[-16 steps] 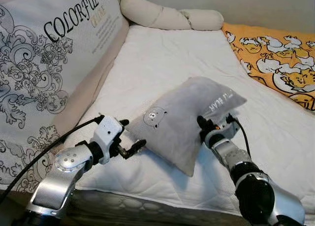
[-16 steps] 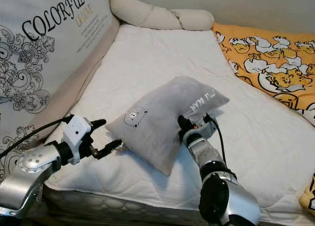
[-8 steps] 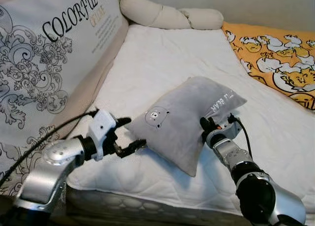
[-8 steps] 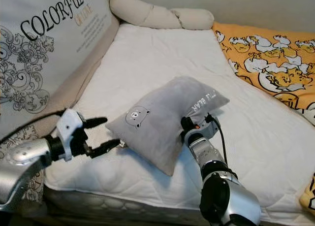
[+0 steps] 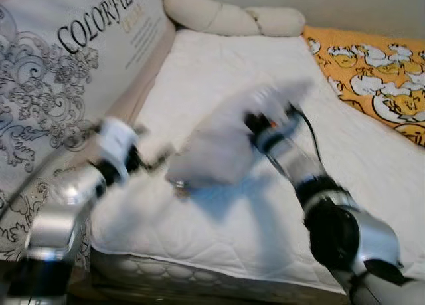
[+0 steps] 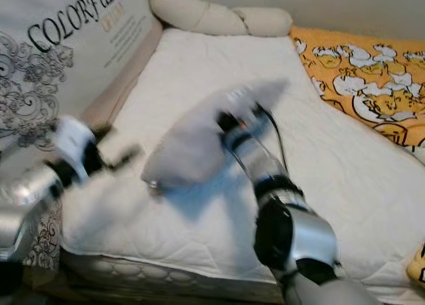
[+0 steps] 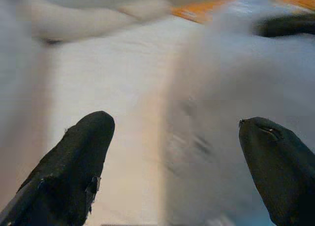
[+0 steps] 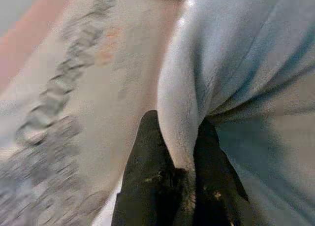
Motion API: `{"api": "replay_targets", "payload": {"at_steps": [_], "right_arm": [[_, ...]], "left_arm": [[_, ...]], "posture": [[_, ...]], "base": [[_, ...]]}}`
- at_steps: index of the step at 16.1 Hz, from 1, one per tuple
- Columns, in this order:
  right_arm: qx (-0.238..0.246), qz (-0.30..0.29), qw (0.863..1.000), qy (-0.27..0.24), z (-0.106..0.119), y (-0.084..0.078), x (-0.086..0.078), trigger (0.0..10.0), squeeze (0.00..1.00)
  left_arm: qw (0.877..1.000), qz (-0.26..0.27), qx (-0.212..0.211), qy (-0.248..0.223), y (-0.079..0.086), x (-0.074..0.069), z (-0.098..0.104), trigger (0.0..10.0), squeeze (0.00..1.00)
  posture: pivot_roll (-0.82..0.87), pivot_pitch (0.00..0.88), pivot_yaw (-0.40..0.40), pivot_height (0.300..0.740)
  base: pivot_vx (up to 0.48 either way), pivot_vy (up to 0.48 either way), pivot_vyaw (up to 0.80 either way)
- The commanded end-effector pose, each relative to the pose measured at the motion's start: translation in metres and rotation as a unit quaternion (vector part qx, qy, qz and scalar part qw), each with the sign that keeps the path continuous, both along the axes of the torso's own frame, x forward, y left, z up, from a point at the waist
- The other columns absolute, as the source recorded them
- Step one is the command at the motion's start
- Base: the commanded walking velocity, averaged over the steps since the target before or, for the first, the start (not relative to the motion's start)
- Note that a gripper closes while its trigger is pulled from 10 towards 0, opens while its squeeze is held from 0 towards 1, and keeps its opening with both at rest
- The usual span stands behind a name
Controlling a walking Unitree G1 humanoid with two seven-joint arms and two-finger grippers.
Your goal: Clean up the room
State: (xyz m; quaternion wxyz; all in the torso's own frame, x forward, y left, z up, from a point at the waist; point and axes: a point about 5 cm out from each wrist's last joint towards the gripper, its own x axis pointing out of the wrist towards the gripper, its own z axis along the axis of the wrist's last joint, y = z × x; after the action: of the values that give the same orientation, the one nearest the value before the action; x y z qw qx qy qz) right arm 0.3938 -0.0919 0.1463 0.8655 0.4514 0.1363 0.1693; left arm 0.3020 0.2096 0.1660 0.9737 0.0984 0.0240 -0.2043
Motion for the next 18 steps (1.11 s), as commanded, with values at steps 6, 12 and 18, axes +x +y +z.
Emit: {"api": "replay_targets", "payload": {"at_steps": [6,12,18], "right_arm": [[0.071,0.148,0.979,-0.119,0.090,0.018,0.004,0.0,0.00],[0.086,0.116,0.987,0.068,-0.007,-0.026,-0.025,0.0,0.00],[-0.120,0.058,0.973,0.188,-0.123,-0.067,-0.083,0.0,0.00]], "left_arm": [[0.987,0.148,-0.047,-0.035,0.036,0.009,0.016,10.0,0.45],[0.987,0.126,-0.095,0.007,0.024,0.007,0.001,10.0,1.00],[0.985,0.057,-0.075,0.142,-0.019,0.045,-0.059,10.0,1.00]], "posture": [[0.11,0.000,-0.048,0.740],[0.10,0.000,-0.065,0.740],[0.05,0.000,-0.049,0.740]], "base": [[0.000,0.000,0.00],[0.000,0.000,0.00],[0.000,0.000,0.00]]}}
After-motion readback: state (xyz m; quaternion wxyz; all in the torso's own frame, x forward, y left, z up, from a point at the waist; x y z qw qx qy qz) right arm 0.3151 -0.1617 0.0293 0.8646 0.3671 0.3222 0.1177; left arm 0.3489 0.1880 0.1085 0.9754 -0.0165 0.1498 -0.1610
